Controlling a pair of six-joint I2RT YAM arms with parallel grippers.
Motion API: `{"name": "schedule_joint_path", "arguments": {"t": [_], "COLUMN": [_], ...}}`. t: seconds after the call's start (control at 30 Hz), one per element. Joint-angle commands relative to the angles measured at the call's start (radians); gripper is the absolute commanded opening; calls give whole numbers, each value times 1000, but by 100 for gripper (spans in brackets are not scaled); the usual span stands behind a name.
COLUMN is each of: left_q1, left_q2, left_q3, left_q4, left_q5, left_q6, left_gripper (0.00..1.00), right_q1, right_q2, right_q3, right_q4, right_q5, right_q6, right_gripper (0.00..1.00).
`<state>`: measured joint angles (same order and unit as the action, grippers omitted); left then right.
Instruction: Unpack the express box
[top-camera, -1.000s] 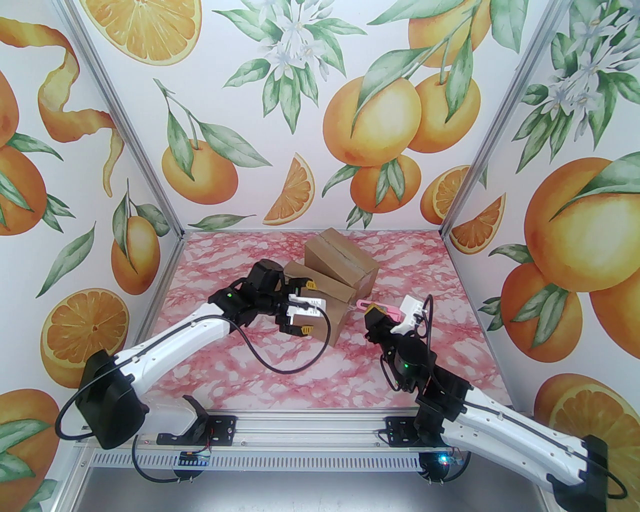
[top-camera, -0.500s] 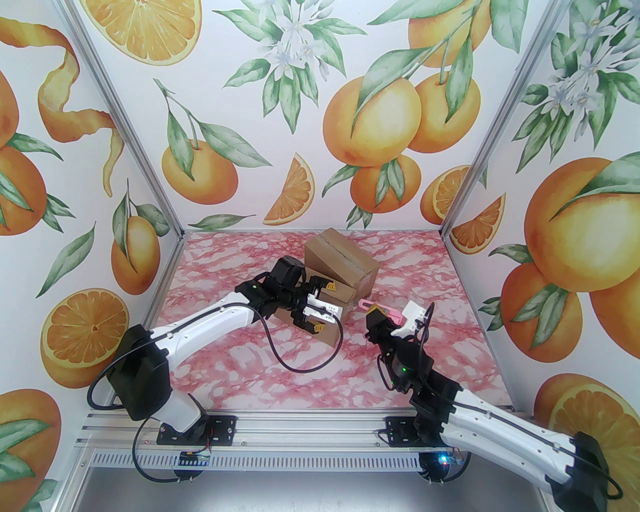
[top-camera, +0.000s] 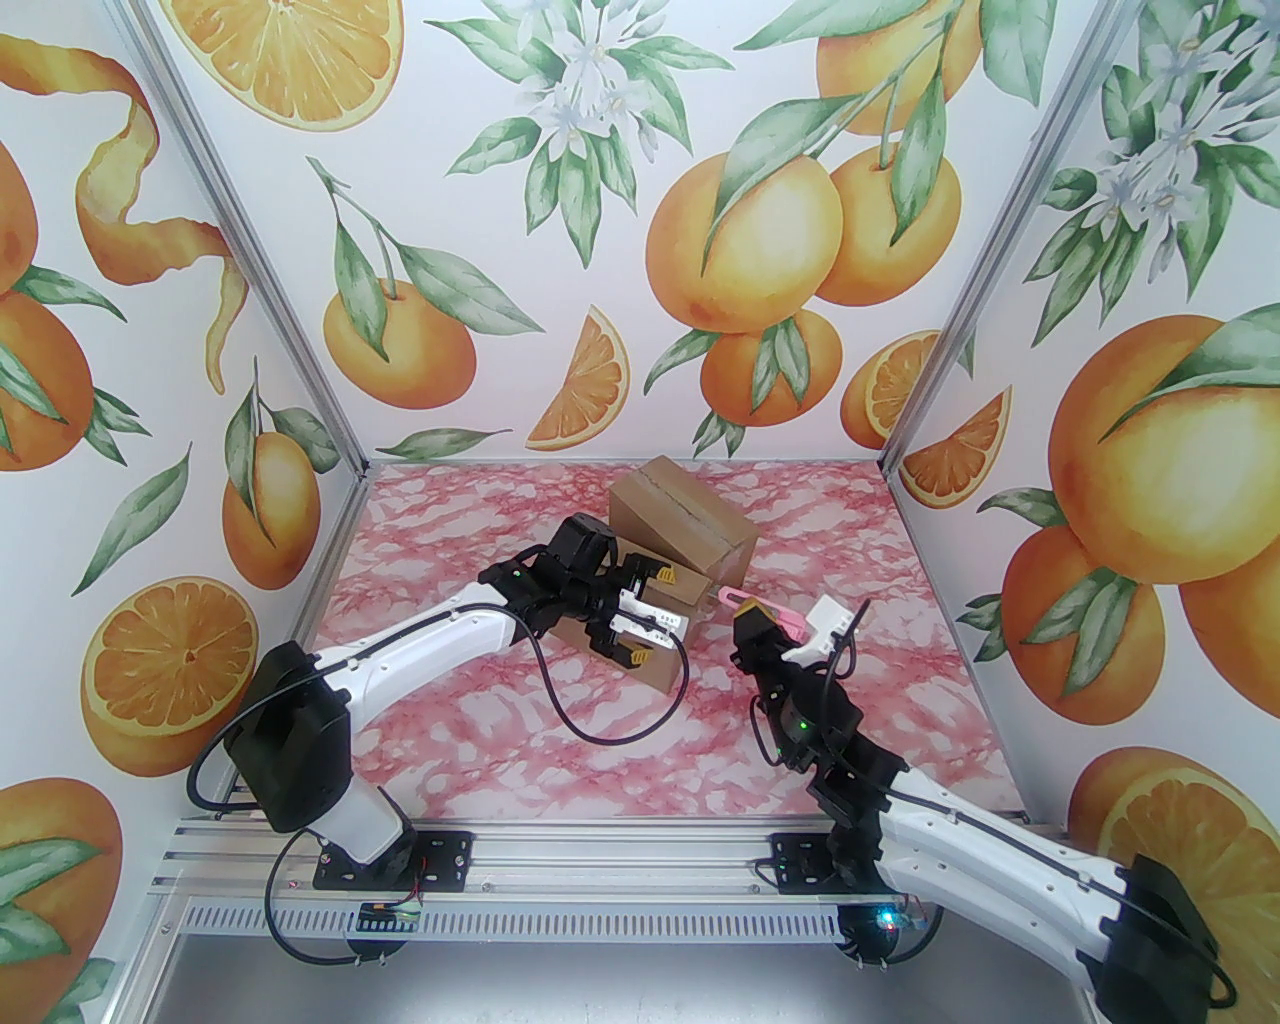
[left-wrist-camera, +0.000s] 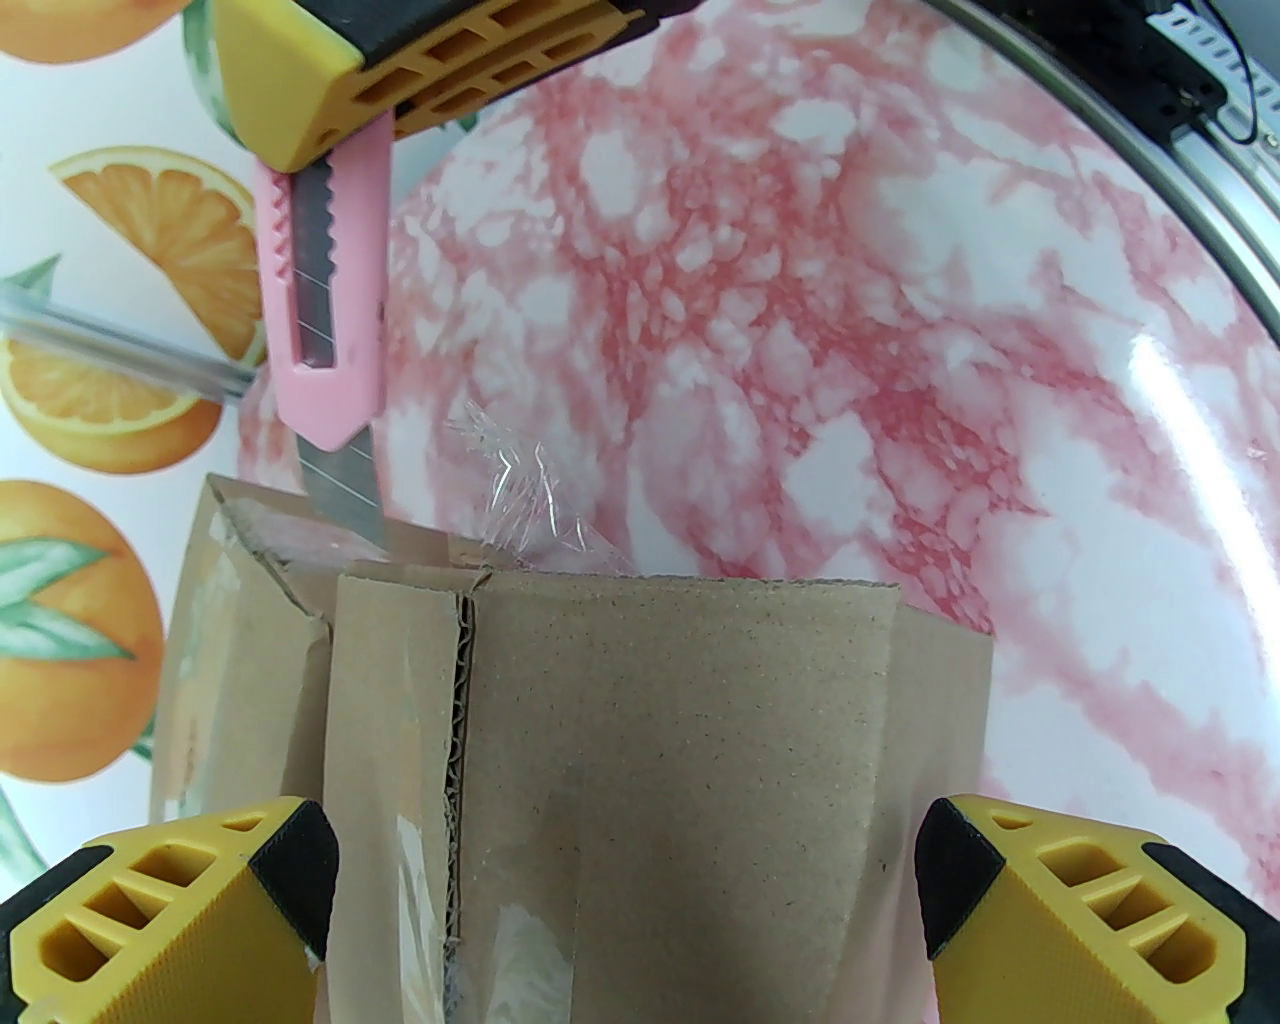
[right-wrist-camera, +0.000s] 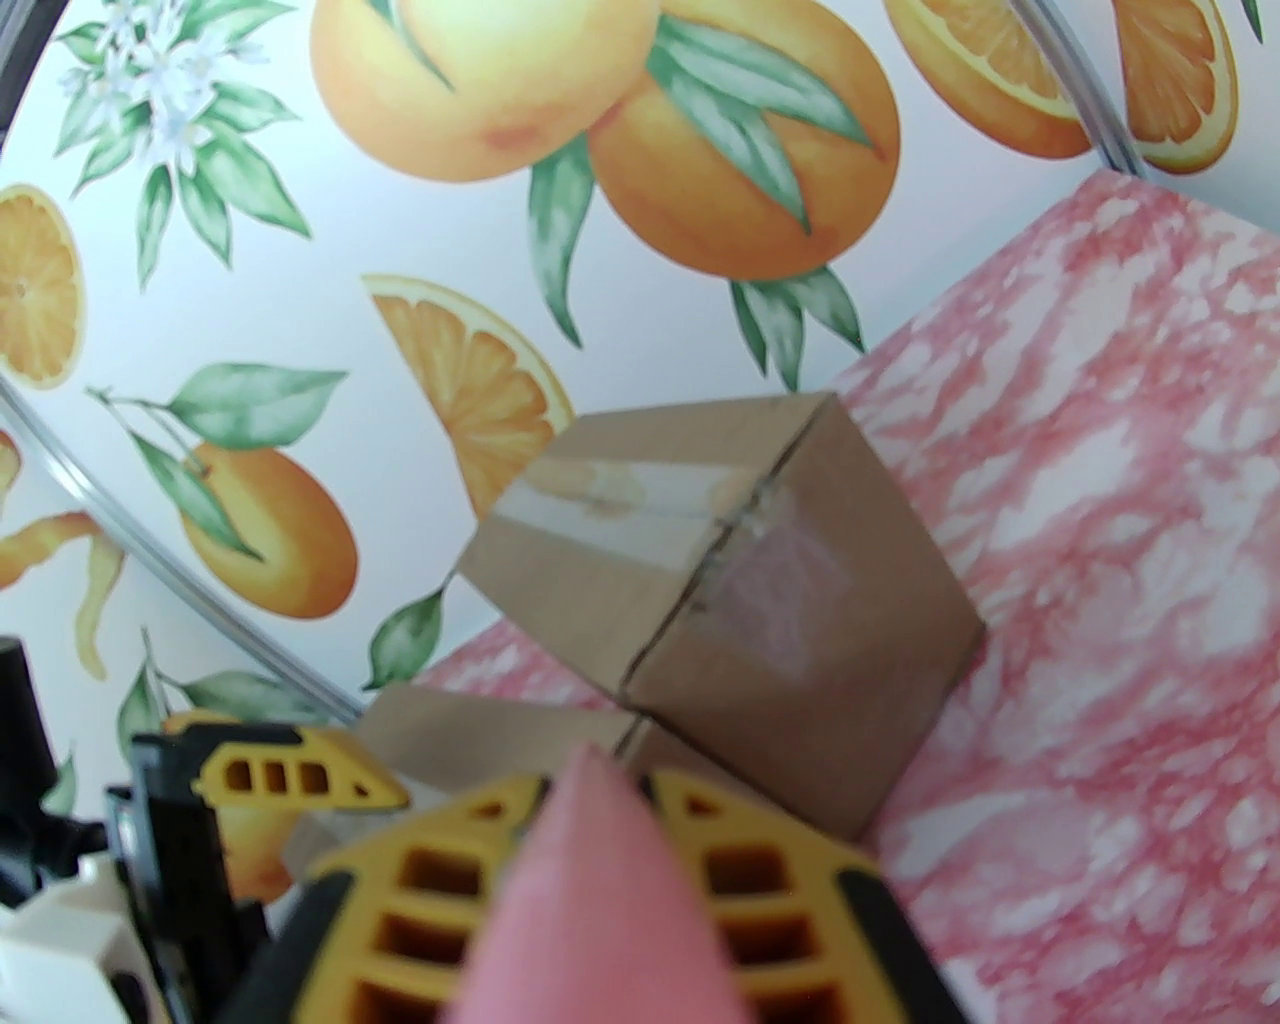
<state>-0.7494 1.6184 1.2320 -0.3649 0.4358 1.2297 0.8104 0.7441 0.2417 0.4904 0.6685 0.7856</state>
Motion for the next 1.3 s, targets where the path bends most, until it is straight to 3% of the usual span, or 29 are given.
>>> {"name": "schedule_joint_path", "arguments": {"t": [0.0, 0.33, 1.0, 1.27], "left_q1": [-4, -7, -20, -43], "left_q2": [11, 3, 8, 24], "left_q3": [21, -16, -101, -108], "left_q4": [36, 82, 310, 383], "left_q5": [-3, -24, -101, -137], "left_q6": [-2, -18, -222, -284], "left_gripper": [100, 99, 97, 96], "right_q1": [-5, -4, -5, -4], "right_q2": [10, 44, -103, -35], "right_q3": [-22, -59, -121, -143], "right_q4": [92, 146, -81, 44], "right_q5": [-29, -39, -99, -136], "right_q6": [43, 118, 452, 503], "right_gripper": [0, 0, 0, 0]}}
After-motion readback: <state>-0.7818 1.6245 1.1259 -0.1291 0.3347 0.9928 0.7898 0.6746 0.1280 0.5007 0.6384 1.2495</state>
